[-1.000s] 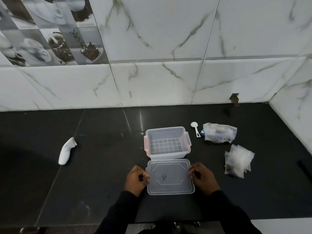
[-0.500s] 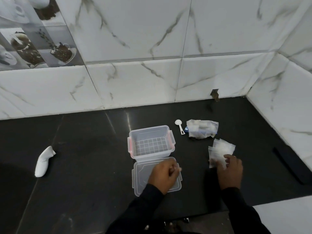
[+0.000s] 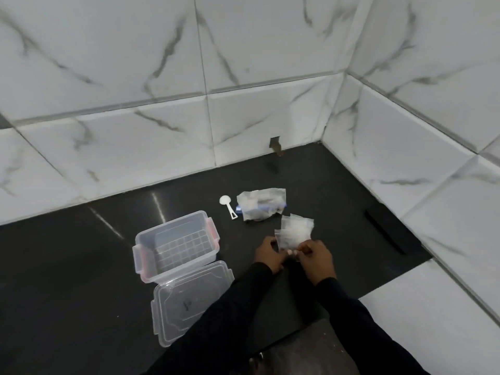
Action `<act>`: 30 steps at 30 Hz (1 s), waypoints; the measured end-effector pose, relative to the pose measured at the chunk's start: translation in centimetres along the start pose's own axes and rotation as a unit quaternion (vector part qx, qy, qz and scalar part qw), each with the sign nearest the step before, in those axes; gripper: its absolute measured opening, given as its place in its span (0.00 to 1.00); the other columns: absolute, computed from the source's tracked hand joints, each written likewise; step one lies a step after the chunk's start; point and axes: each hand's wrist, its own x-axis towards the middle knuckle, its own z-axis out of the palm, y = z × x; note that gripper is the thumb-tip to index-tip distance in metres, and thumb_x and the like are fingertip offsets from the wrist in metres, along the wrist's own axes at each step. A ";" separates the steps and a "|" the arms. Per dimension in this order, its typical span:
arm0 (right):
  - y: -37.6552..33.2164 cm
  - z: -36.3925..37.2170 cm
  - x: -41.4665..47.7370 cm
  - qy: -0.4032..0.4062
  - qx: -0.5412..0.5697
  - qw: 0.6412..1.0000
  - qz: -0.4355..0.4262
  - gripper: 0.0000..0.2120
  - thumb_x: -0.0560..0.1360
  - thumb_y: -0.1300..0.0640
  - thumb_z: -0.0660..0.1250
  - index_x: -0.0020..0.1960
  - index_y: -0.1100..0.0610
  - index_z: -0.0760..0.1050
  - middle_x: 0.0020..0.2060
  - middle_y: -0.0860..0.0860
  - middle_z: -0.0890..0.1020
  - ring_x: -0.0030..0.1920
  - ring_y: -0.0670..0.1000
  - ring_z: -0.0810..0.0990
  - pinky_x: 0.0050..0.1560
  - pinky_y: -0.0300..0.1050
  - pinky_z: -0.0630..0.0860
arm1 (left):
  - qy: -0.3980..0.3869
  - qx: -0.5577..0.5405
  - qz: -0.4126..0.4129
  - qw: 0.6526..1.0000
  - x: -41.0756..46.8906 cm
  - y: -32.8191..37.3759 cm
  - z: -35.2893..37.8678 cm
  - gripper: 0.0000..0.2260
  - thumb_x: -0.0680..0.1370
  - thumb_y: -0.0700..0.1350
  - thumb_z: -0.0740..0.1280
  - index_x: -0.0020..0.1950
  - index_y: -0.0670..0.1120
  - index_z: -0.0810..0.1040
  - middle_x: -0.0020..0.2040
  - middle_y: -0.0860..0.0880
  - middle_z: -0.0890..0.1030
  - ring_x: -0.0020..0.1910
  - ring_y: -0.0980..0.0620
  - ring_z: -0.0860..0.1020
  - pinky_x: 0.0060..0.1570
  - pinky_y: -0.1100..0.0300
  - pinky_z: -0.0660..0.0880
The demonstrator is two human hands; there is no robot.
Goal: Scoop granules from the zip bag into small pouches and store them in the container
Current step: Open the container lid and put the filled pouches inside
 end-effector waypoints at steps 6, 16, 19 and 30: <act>0.5 -0.5 0.5 0.002 0.110 0.992 0.056 0.10 0.71 0.57 0.74 0.48 0.53 0.74 0.41 0.55 0.80 0.42 0.53 0.79 0.42 0.44 0.77 | 0.070 -0.017 0.013 0.997 0.5 0.8 0.8 0.08 0.74 0.44 0.72 0.47 0.43 0.76 0.44 0.42 0.83 0.32 0.52 0.77 0.25 0.66 0.74; -0.5 -0.3 2.1 0.039 0.059 0.997 0.009 0.10 0.73 0.64 0.61 0.33 0.57 0.72 0.46 0.54 0.72 0.40 0.49 0.73 0.41 0.39 0.69 | 0.049 0.096 0.075 0.991 2.2 2.0 0.0 0.08 0.71 0.42 0.74 0.34 0.45 0.78 0.39 0.52 0.77 0.38 0.53 0.76 0.44 0.59 0.74; -0.1 -0.1 2.7 0.018 0.032 0.999 0.022 0.04 0.73 0.65 0.64 0.44 0.65 0.77 0.47 0.53 0.75 0.45 0.53 0.77 0.38 0.32 0.67 | 0.047 0.063 0.061 0.995 2.5 2.4 0.0 0.06 0.72 0.41 0.74 0.36 0.44 0.80 0.35 0.47 0.79 0.36 0.53 0.75 0.40 0.63 0.72; -4.6 0.9 0.4 -0.021 0.217 0.976 -0.024 0.09 0.72 0.57 0.75 0.49 0.47 0.78 0.50 0.48 0.83 0.48 0.48 0.83 0.49 0.46 0.80 | 0.113 0.096 0.146 0.978 -0.9 2.8 -4.8 0.06 0.74 0.47 0.71 0.42 0.47 0.87 0.40 0.50 0.86 0.42 0.52 0.83 0.47 0.61 0.78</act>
